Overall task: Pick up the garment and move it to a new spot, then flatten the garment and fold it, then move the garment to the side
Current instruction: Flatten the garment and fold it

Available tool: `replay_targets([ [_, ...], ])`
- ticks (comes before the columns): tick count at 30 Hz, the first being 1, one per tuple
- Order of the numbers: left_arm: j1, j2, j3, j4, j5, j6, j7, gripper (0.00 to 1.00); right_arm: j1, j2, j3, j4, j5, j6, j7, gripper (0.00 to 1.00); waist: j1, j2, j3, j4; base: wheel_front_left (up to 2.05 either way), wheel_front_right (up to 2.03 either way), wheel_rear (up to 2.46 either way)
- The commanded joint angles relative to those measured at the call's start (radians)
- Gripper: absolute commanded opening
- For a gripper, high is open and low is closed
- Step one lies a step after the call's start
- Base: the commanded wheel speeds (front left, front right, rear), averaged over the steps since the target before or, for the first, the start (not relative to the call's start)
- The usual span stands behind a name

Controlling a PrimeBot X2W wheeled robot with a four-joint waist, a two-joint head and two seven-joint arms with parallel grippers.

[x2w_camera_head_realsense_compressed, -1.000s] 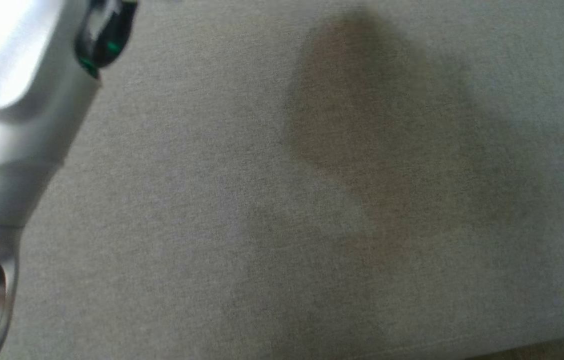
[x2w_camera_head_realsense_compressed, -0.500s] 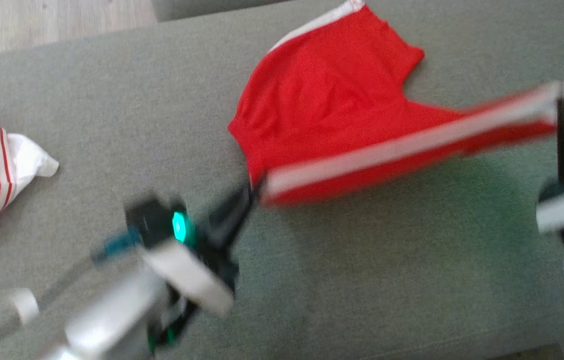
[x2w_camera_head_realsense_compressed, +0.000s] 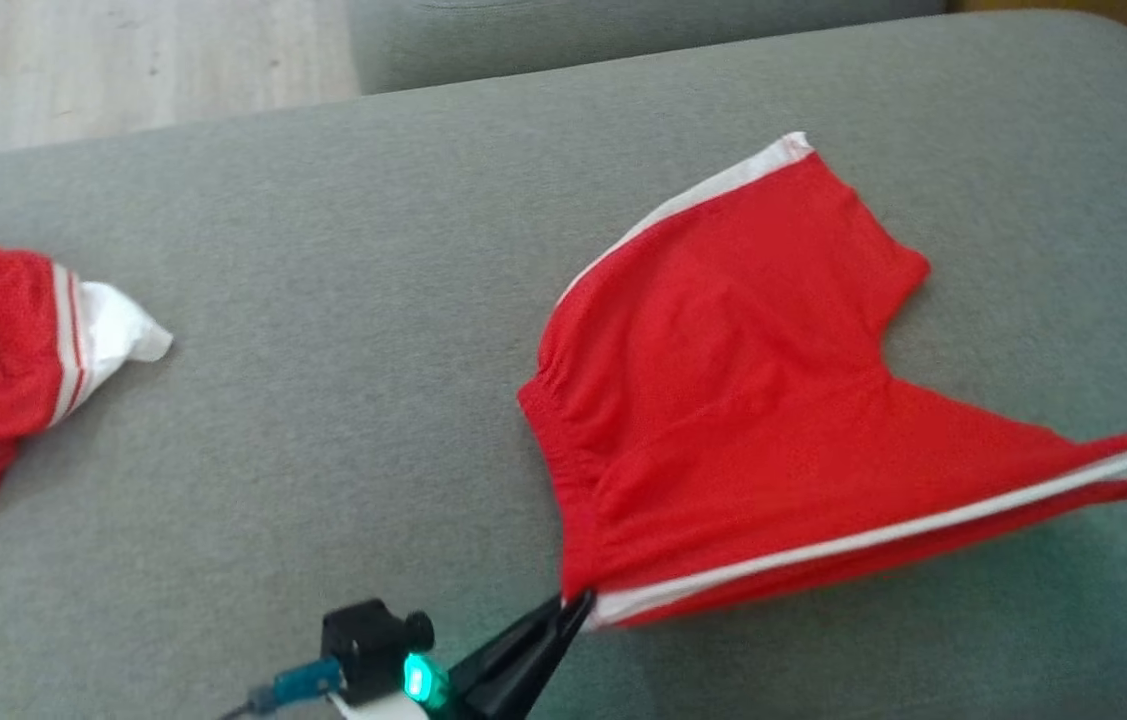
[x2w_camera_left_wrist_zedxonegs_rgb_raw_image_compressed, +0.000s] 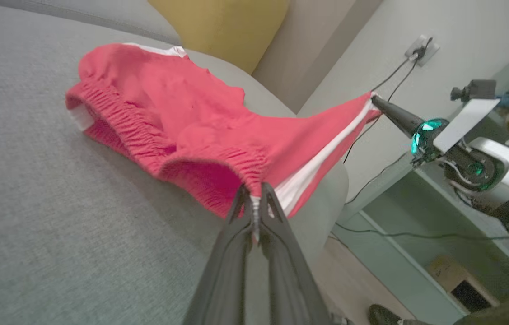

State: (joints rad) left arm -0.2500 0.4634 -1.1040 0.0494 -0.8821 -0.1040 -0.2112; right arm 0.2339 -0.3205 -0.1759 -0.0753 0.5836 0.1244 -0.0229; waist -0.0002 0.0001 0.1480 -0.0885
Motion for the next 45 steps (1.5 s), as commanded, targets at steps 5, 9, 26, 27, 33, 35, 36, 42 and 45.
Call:
replay_targets([
  [5,-0.065,-0.033,0.088,-0.078,-0.142,-0.004,0.013,0.0,-0.083,0.018,-0.064,-0.09,-0.002,0.006,0.084,0.0,0.0002,-0.0001,0.009,0.06,0.0,0.0,0.0],
  [9,-0.15,-0.101,0.105,-0.042,-0.198,-0.017,0.033,0.0,-0.174,0.024,-0.047,-0.05,-0.029,0.006,0.119,0.0,0.0002,-0.0001,0.042,0.111,0.0,0.0,0.0],
  [26,-0.457,-0.272,0.061,0.207,-0.31,-0.026,-0.003,0.0,-0.628,-0.067,0.056,0.266,-0.117,0.006,0.189,0.0,0.0002,-0.0001,0.192,0.266,0.0,0.0,0.0],
  [27,-0.468,-0.274,0.056,0.221,-0.31,-0.026,-0.01,0.0,-0.65,-0.071,0.068,0.288,-0.12,0.006,0.188,0.0,0.0002,-0.0001,0.197,0.269,0.0,0.0,0.0],
  [33,-0.505,-0.284,0.029,0.266,-0.321,-0.027,-0.033,0.0,-0.749,-0.072,0.128,0.403,-0.129,0.006,0.163,0.0,0.0002,-0.0001,0.213,0.276,0.0,0.0,0.0],
  [35,-0.515,-0.286,0.03,0.281,-0.326,-0.027,-0.041,0.0,-0.782,-0.071,0.146,0.446,-0.134,0.006,0.145,0.0,0.0002,-0.0001,0.217,0.277,0.0,0.0,0.0],
  [36,-0.519,-0.288,0.027,0.285,-0.327,-0.027,-0.043,0.0,-0.796,-0.069,0.155,0.465,-0.136,0.006,0.137,0.0,0.0002,-0.0001,0.219,0.276,0.0,0.0,0.0],
  [42,-0.522,-0.295,0.061,0.305,-0.312,-0.027,-0.05,1.0,-0.851,-0.058,0.202,0.553,-0.13,0.006,0.079,1.0,0.0002,-0.0001,0.219,0.267,0.0,0.0,0.0],
  [45,-0.478,-0.313,0.163,0.304,-0.266,-0.027,-0.05,1.0,-0.84,-0.065,0.232,0.566,-0.108,0.006,0.054,1.0,0.0002,-0.0001,0.208,0.266,0.0,0.0,0.0],
])
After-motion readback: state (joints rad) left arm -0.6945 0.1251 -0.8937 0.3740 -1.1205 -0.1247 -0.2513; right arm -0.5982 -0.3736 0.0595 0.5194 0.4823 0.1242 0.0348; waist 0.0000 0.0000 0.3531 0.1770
